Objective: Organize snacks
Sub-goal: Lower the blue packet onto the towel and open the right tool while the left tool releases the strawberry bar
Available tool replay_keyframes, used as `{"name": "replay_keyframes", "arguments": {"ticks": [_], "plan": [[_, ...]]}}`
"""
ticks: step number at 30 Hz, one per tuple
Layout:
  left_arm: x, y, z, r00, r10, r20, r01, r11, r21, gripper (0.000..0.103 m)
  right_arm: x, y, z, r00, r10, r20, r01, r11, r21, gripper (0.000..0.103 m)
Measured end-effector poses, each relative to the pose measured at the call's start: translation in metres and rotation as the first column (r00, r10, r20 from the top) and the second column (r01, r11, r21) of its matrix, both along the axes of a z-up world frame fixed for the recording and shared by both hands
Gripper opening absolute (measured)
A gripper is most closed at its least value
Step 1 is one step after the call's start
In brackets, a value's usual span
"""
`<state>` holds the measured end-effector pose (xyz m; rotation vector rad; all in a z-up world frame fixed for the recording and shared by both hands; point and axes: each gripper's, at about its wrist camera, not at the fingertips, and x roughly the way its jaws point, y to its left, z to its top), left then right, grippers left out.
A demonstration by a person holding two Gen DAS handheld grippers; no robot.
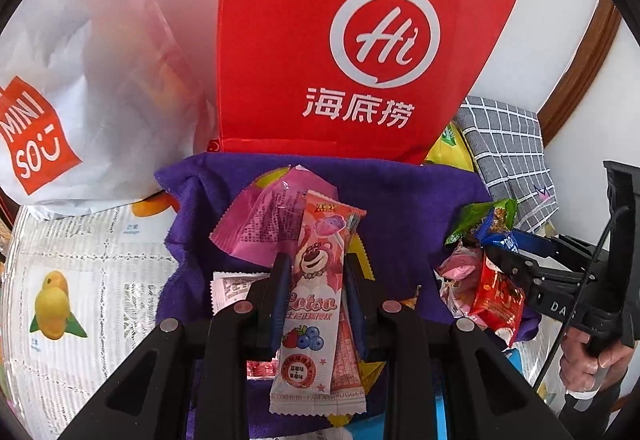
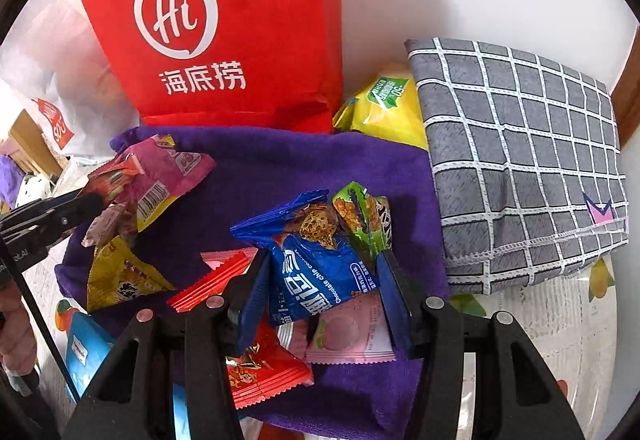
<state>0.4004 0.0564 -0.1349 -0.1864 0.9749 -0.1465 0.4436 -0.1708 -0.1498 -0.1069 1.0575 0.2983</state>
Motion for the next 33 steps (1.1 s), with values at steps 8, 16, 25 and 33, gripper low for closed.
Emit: {"name": "replay_keyframes", "arguments": {"ticks": [8,16,25,33], "plan": [[0.009,-0.01,-0.012,0.999,-0.008,-0.036,0.008,1.0,0.0,0.025,0.005,-0.004,-0.002,1.0,-0.02,0.011,0.02,1.0,0.0,0.053],[0.009,-0.019,-0.014,0.999,-0.034,-0.041,0.034,0.999,0.018,0.025,0.0,-0.002,0.003,1.0,0.002,0.021,-0.003,1.0,0.013,0.054],[0.0,-0.015,0.0,0.999,-0.018,-0.03,0.02,0.998,0.064,0.056,-0.008,-0.002,0.017,0.999,-0.01,0.045,0.009,1.0,0.02,0.062],[-0.017,-0.008,0.016,1.0,-0.002,-0.024,0.002,0.999,0.038,0.056,-0.016,0.001,0.026,0.998,-0.022,0.052,0.021,1.0,0.022,0.062]]}}
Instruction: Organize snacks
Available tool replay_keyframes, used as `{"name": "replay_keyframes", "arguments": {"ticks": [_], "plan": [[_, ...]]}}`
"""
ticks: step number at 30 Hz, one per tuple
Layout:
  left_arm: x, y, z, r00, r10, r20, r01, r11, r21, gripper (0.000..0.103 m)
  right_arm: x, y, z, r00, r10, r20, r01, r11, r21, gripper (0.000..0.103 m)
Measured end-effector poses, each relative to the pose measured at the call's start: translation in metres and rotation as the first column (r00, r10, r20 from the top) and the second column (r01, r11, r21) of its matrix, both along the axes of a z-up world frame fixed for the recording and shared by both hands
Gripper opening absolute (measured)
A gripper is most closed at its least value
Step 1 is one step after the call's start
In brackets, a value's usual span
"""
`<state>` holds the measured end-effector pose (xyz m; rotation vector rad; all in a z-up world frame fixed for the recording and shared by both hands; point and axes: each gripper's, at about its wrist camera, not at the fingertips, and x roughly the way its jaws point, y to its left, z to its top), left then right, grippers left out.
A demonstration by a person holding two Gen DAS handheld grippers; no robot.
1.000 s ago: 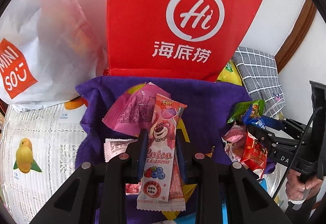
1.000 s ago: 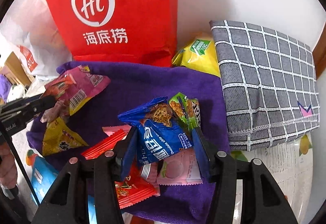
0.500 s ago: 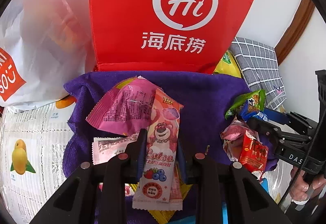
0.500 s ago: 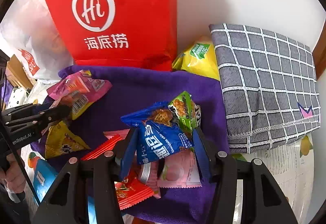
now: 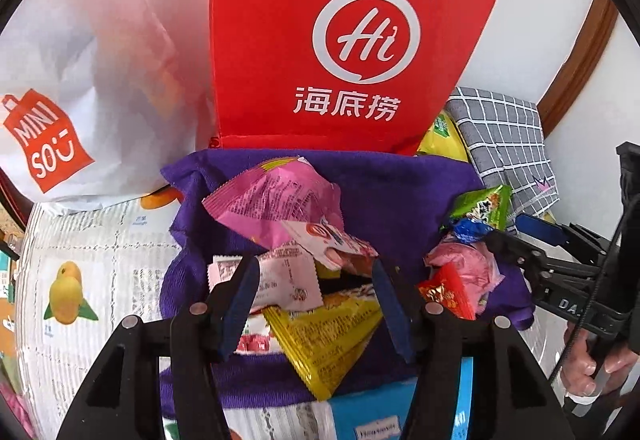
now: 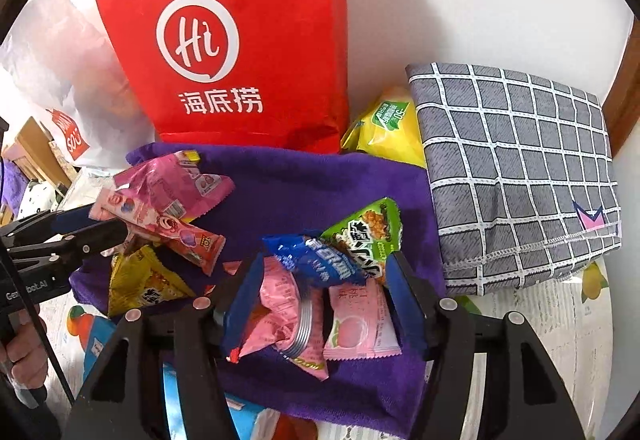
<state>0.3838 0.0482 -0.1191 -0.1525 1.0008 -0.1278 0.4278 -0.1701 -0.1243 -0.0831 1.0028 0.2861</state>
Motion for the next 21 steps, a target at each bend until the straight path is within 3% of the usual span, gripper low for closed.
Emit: {"name": "replay_keyframes", "arguments": {"ticks": [13,17,21], "plan": [[-0.029,0.006,-0.001,0.999,0.025,-0.025,-0.026,0.998,-0.049,0.06,-0.021,0.002,0.0,1.0,-0.008,-0.001,0.008,1.0,-0.022,0.062],[-0.04,0.005,0.007,0.999,0.033,-0.009,-0.033,0.999,-0.043,0.061,-0.036,-0.003,0.012,1.0,-0.024,0.002,0.024,1.0,0.016,0.062],[-0.058,0.005,0.019,0.999,0.038,0.014,-0.037,0.998,-0.04,0.067,-0.058,-0.004,0.029,0.998,-0.053,0.045,0.053,0.999,-0.003,0.063]]}}
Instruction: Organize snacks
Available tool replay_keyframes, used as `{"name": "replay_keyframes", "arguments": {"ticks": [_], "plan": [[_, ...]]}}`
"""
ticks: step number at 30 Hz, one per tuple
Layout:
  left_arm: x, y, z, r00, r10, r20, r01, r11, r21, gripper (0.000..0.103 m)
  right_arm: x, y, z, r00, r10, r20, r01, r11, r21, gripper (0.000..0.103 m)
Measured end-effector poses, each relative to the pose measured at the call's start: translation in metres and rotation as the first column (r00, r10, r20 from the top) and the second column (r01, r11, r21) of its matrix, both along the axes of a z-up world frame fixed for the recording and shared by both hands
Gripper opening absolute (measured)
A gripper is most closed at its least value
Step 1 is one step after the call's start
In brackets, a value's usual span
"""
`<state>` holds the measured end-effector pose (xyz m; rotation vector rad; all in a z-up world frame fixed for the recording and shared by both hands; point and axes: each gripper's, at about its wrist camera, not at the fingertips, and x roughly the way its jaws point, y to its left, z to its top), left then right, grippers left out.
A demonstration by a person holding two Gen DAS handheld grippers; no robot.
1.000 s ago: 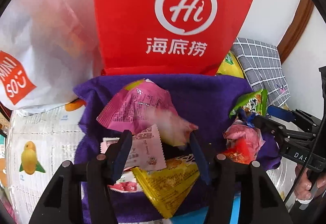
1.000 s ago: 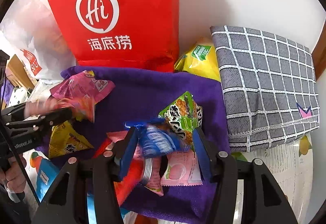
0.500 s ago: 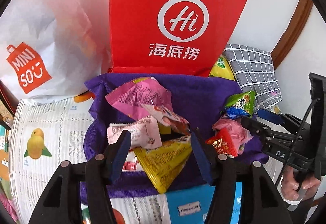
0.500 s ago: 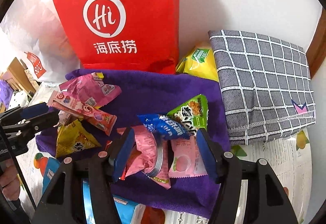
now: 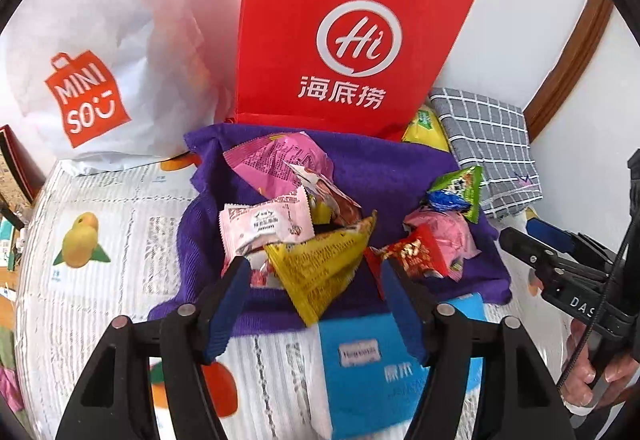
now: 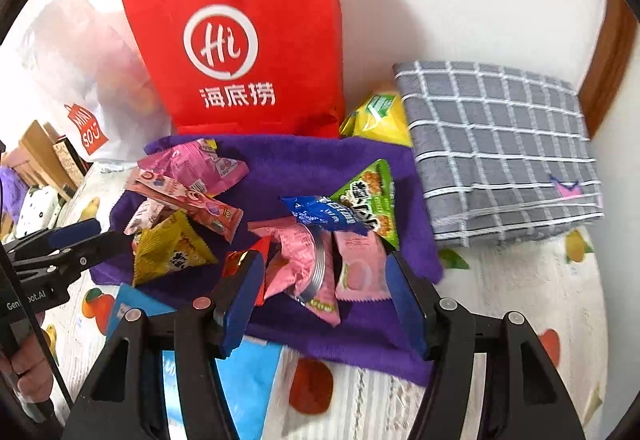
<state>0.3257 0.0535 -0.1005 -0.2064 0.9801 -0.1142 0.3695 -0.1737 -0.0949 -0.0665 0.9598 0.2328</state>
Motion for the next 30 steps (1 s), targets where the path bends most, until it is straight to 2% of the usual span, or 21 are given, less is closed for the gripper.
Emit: {"name": "replay_keyframes", "arguments": {"ticks": [5,8,11,13,16,21,26,30], "plan": [[-0.028,-0.003,0.017,1.0,0.0,0.027,-0.001,1.0,0.013,0.077,-0.034,-0.001,0.025,0.999,-0.02,0.03,0.02,1.0,0.013,0.064],[-0.048,-0.002,0.029,0.999,-0.005,0.045,0.007,1.0,-0.024,0.079,-0.056,-0.003,0.037,0.999,-0.034,0.038,0.034,0.999,0.02,0.064],[-0.069,-0.005,0.041,0.997,0.008,0.079,-0.009,1.0,0.007,0.082,-0.078,-0.007,0.047,0.997,-0.061,0.038,0.059,0.997,0.045,0.065],[-0.082,-0.008,0.047,0.995,0.008,0.095,-0.01,1.0,0.026,0.083,-0.097,-0.009,0.055,0.995,-0.081,0.056,0.078,0.996,0.052,0.079],[-0.104,-0.016,0.056,0.993,-0.008,0.119,0.002,0.999,0.053,0.085,-0.124,-0.01,0.067,0.989,-0.095,0.111,0.092,0.995,0.03,0.09],[-0.137,-0.023,0.07,0.986,-0.014,0.165,0.001,0.997,0.08,0.091,-0.162,-0.011,0.082,0.98,-0.121,0.161,0.124,0.992,-0.008,0.096],[-0.167,-0.029,0.082,0.98,-0.013,0.2,-0.015,0.99,0.138,0.092,-0.19,-0.015,0.09,0.976,-0.137,0.169,0.136,0.991,0.013,0.098],[-0.187,-0.027,0.091,0.975,0.003,0.221,-0.033,0.99,0.134,0.092,-0.208,-0.017,0.095,0.974,-0.145,0.174,0.144,0.989,0.017,0.1]]}}
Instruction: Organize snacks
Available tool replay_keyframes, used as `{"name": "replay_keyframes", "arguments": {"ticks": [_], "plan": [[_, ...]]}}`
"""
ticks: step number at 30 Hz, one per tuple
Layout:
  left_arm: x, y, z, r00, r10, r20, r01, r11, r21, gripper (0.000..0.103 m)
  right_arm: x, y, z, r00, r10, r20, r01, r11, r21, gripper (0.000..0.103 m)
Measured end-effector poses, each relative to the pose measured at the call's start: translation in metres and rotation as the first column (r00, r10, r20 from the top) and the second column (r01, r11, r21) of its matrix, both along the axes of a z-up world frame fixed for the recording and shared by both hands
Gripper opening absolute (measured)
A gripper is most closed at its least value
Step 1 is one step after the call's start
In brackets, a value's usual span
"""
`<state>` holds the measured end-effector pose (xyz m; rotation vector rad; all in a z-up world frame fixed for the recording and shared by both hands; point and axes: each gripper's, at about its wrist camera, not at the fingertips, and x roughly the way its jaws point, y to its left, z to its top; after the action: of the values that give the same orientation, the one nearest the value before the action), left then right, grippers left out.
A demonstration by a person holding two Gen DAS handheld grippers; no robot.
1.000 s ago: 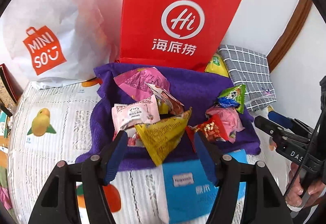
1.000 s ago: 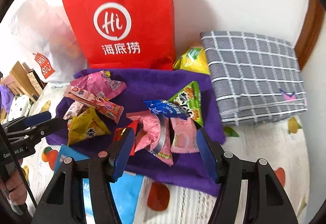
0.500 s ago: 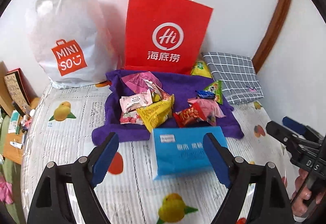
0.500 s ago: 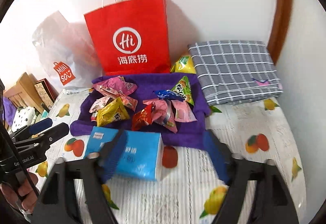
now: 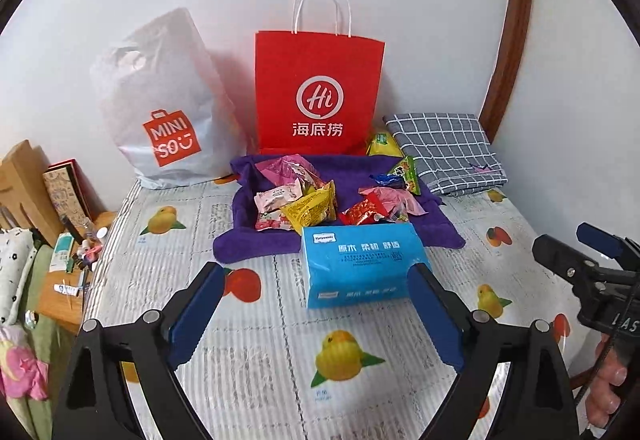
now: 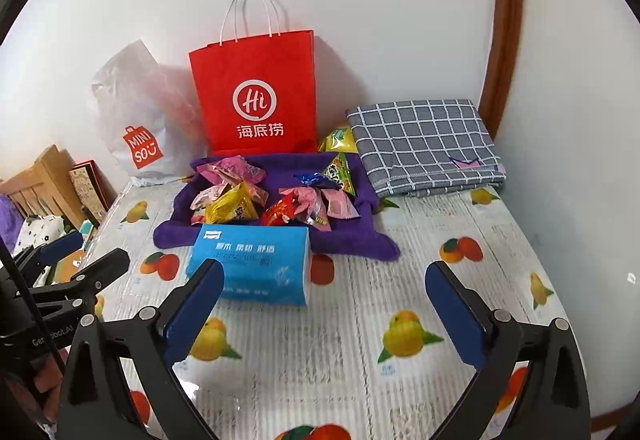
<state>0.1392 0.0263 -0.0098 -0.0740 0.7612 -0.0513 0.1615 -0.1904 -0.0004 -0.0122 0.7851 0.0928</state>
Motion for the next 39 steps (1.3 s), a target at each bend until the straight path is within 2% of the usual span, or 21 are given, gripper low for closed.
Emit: {"name": "replay_keyframes", "arguments": {"ticks": [4,14,39], "plan": [[-0.018,-0.001,0.006,1.0,0.006,0.016,-0.006,1.0,0.003,0.092,-0.017,0.001,0.002,1.0,-0.013,0.012,0.013,0.999,-0.044,0.1],[-0.048,-0.011,0.01,0.999,0.01,0.032,-0.01,1.0,0.014,0.093,-0.051,-0.008,0.008,0.999,-0.03,0.036,0.031,0.999,-0.02,0.1],[-0.065,-0.02,0.018,0.999,0.021,0.047,-0.023,0.999,0.039,0.093,-0.077,-0.016,0.015,0.997,-0.031,0.065,0.031,1.0,0.005,0.1]]}}
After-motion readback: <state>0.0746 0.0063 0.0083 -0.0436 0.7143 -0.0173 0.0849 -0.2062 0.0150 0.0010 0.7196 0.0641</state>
